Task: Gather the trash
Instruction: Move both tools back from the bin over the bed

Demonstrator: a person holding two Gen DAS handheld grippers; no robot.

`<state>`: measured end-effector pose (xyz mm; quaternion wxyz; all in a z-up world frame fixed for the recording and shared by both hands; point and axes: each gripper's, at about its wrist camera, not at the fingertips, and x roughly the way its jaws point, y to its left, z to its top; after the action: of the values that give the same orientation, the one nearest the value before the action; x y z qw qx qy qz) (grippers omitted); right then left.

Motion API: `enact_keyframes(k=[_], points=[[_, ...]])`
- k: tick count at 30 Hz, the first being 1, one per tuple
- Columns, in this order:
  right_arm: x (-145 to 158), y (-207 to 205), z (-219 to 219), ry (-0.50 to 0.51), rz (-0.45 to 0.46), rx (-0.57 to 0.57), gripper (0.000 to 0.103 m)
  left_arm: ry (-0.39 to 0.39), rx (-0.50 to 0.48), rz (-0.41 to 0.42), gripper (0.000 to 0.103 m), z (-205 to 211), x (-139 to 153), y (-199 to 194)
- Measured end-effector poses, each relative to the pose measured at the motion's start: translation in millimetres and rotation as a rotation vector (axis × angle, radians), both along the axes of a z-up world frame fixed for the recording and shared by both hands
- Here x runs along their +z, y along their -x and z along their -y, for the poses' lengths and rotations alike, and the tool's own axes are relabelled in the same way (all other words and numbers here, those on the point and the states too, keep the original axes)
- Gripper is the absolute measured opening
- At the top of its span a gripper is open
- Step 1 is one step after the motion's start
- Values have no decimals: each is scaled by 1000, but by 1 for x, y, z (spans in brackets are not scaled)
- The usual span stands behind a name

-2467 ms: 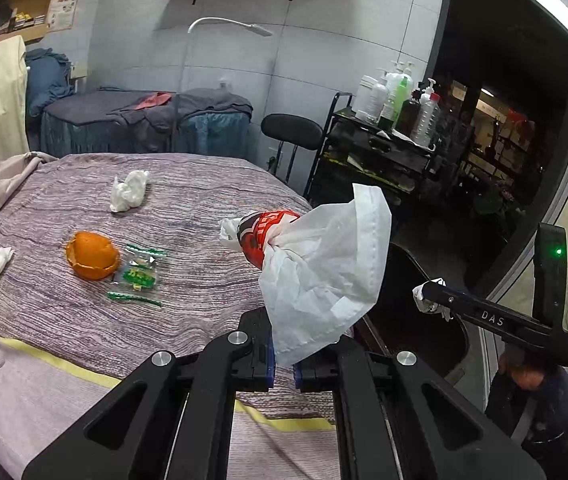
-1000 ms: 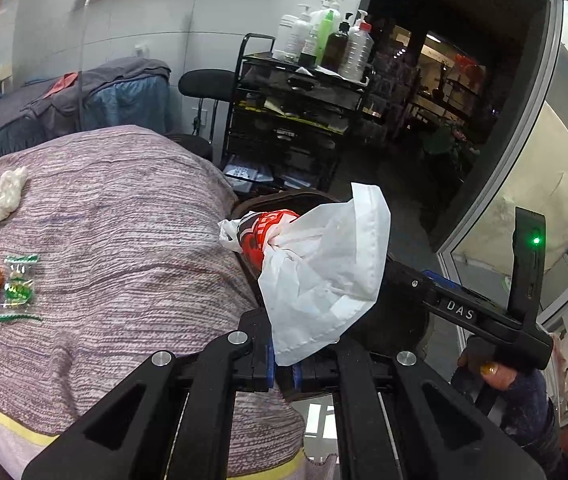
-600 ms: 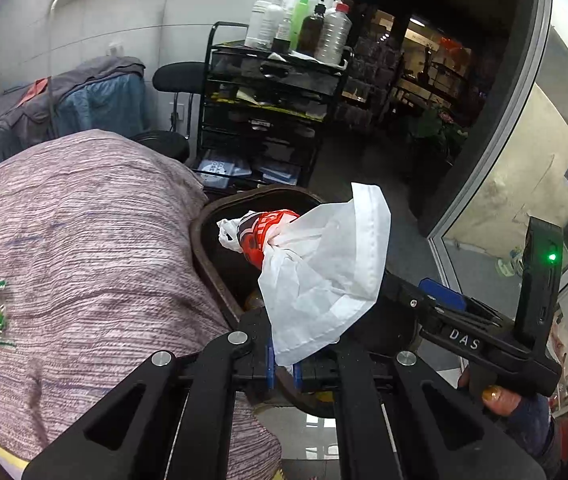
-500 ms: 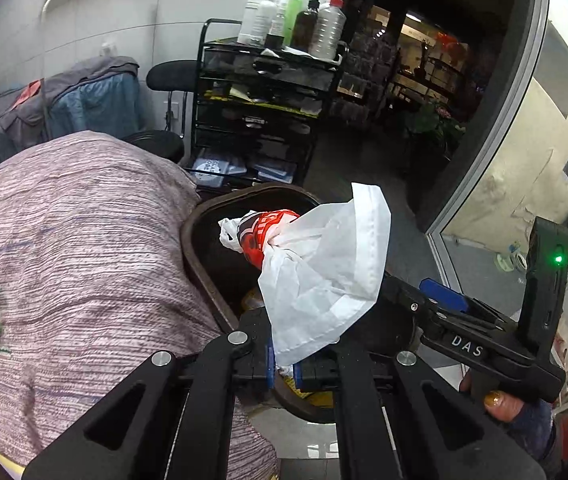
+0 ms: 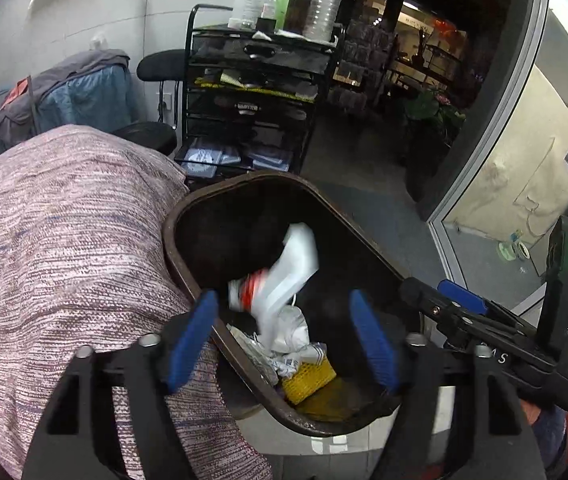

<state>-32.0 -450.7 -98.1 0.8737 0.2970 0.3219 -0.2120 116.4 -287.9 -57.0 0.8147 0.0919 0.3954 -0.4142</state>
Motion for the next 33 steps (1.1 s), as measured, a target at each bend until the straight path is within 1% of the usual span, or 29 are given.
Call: enact_keyframes(k=[2,3,4,10,20,23,27,33], points=[[-1,0,1,0,-3,-6,84,-6,-3,13,79,0,1,1],[-2,0,1,-2,-4,-8,84,-4,-3,16,86,0,1,1],[-2,0,1,-5,-6,-10,84,-1,-2,19,87,-1,0,1],[-1,0,1,-5,-4,-11,84,-13,2,49,91,-2,3,2],[8,-6,-12,20,23,35,84,-10,57,180,97,-24,22,21],[10,-11,-19,38,24,53,85,2,88,193,97,-38,27,22],[15,-18,-31,61,27,85,85,23,134,181,97,-59,32,20],[25,-31,-57,87,41,155,85,21,219,227,97,-92,37,19]])
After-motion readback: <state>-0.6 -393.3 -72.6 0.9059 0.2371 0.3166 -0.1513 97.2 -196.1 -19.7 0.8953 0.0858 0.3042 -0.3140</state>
